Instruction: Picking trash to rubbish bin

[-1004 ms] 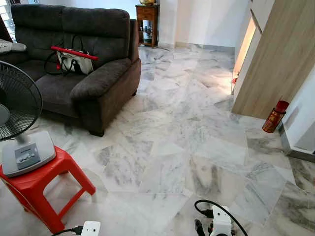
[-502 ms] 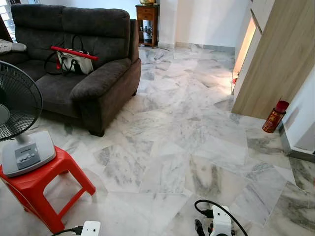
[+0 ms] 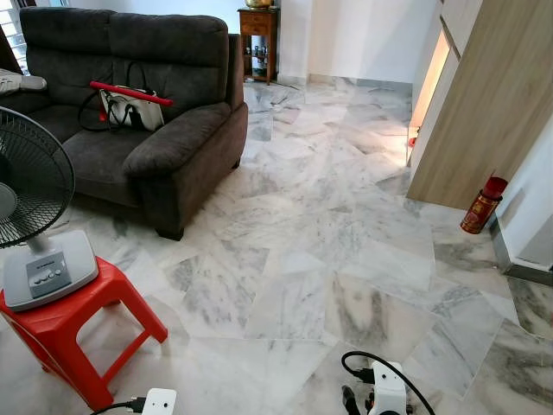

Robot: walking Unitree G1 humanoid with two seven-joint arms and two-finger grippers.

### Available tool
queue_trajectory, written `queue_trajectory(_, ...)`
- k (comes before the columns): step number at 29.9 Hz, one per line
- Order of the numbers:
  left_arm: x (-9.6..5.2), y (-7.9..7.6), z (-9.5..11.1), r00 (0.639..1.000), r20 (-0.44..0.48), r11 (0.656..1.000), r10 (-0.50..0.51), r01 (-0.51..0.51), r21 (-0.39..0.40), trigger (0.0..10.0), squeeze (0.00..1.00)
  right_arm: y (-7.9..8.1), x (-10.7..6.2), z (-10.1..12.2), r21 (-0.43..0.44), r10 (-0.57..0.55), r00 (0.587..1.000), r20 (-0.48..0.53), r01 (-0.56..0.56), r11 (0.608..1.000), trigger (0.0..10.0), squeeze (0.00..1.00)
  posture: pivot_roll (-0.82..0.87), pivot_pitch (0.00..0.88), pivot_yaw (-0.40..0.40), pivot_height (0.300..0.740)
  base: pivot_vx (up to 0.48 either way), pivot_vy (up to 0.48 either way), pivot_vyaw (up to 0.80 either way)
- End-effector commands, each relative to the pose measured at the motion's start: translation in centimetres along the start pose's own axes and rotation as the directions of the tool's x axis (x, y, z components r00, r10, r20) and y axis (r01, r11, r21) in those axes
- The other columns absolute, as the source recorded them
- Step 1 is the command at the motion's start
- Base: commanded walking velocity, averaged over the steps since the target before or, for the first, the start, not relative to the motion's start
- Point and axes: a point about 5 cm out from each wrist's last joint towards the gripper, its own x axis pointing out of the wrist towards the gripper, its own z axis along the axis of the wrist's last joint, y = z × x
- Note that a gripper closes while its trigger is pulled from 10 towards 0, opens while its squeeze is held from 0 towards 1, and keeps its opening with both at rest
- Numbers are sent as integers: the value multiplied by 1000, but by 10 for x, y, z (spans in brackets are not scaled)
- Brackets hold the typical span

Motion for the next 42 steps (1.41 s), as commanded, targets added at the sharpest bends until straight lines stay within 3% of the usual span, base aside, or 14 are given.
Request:
queue_trajectory(1, 1, 2, 0, 1000, -14, 1000, 6, -6, 19, 10000, 0, 7, 1, 1, 22, 24, 1000, 7, -24, 999, 10000, 0, -8, 0, -32, 740, 0, 0, 0)
queue_trajectory(42, 1, 2, 2, 1000, -13, 1000, 8, -8, 17, 10000, 0, 9, 2, 3, 19, 29, 1000, 9, -29, 999, 10000, 0, -4, 0, -33, 740, 0, 0, 0)
